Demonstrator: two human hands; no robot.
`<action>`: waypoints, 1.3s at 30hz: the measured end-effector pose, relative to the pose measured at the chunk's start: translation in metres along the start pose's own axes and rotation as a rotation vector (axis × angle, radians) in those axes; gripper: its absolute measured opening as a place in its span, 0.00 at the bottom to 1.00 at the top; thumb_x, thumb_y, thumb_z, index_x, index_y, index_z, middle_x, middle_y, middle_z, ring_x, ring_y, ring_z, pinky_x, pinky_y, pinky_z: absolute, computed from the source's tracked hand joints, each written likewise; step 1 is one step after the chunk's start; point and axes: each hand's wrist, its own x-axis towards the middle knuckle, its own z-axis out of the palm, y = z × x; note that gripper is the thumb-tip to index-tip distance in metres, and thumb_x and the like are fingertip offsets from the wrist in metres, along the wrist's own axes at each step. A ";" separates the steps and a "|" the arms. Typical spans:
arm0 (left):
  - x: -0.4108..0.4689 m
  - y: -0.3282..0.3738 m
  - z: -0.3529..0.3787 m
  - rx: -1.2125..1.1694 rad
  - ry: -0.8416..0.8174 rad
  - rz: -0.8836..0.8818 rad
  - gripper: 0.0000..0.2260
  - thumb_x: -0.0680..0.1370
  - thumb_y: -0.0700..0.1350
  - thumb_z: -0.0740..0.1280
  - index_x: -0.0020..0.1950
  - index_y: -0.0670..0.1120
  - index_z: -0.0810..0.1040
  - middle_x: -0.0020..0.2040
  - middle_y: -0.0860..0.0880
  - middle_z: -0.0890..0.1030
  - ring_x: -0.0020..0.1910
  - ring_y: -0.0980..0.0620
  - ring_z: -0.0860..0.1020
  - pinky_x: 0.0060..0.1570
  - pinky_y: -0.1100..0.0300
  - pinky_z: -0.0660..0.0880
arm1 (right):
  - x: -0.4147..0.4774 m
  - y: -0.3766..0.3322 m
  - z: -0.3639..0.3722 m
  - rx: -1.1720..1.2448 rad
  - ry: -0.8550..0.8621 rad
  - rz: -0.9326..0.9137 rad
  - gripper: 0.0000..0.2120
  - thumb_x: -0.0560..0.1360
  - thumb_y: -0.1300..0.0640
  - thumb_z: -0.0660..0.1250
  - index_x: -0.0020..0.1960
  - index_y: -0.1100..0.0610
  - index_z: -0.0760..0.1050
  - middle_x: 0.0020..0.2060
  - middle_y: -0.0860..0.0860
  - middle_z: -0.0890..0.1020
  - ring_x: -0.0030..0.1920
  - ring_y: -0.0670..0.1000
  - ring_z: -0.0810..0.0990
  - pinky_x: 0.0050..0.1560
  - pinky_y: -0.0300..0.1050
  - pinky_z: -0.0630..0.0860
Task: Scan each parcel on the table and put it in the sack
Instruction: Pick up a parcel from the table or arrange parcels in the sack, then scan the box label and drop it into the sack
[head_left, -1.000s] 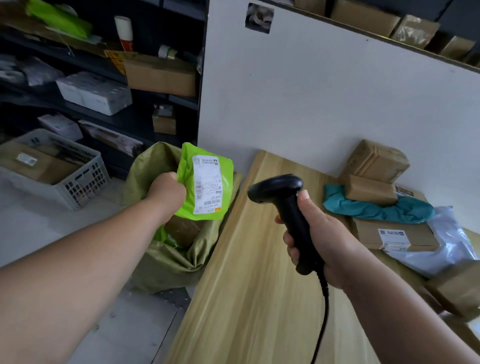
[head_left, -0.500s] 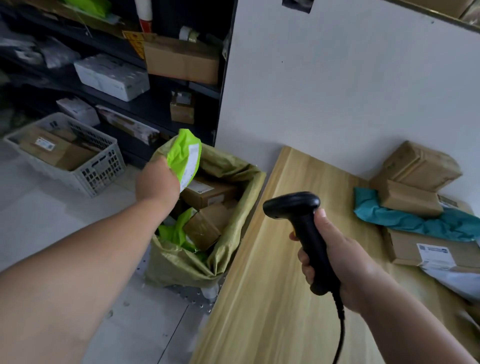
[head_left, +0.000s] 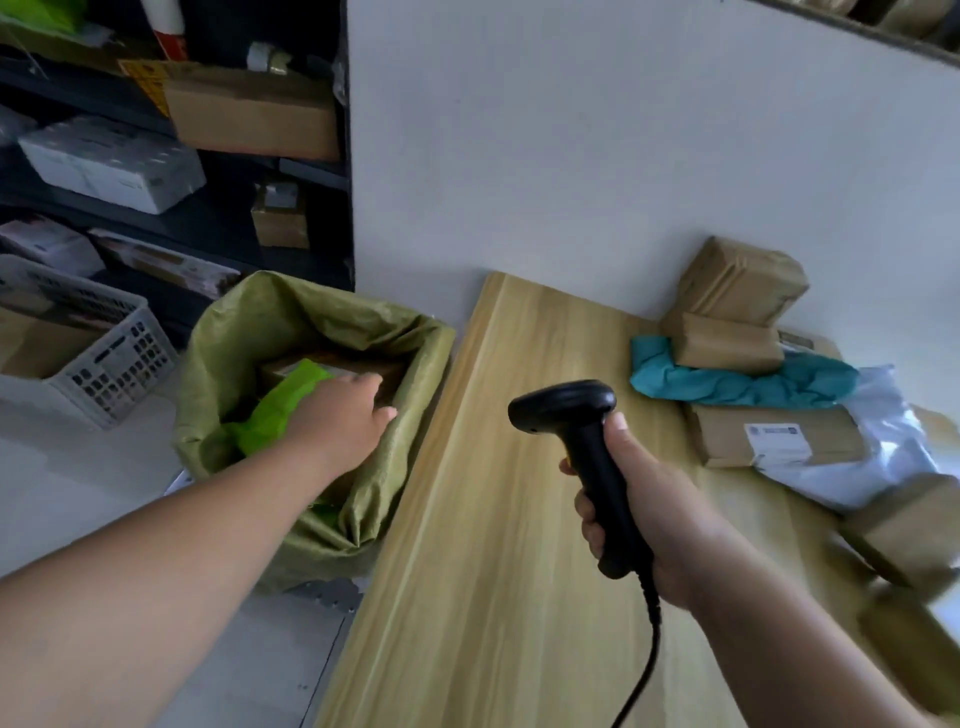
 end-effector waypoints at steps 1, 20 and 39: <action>0.001 0.017 0.003 0.031 -0.002 0.046 0.22 0.78 0.54 0.62 0.69 0.44 0.70 0.65 0.42 0.74 0.63 0.41 0.72 0.59 0.49 0.72 | -0.005 0.005 -0.013 0.002 0.027 -0.006 0.35 0.72 0.26 0.59 0.54 0.58 0.80 0.32 0.54 0.78 0.27 0.50 0.75 0.27 0.43 0.70; -0.090 0.472 0.164 0.193 -0.282 0.681 0.24 0.78 0.58 0.60 0.71 0.49 0.65 0.68 0.47 0.70 0.66 0.45 0.68 0.60 0.52 0.68 | -0.105 0.145 -0.379 0.161 0.533 -0.053 0.33 0.79 0.32 0.54 0.52 0.63 0.76 0.27 0.54 0.77 0.25 0.52 0.74 0.23 0.43 0.68; -0.150 0.599 0.269 0.254 -0.457 0.316 0.59 0.60 0.66 0.72 0.76 0.40 0.43 0.71 0.44 0.60 0.70 0.44 0.62 0.63 0.53 0.65 | -0.111 0.203 -0.469 0.402 0.609 0.013 0.31 0.78 0.31 0.55 0.53 0.59 0.77 0.27 0.51 0.78 0.25 0.51 0.75 0.25 0.42 0.69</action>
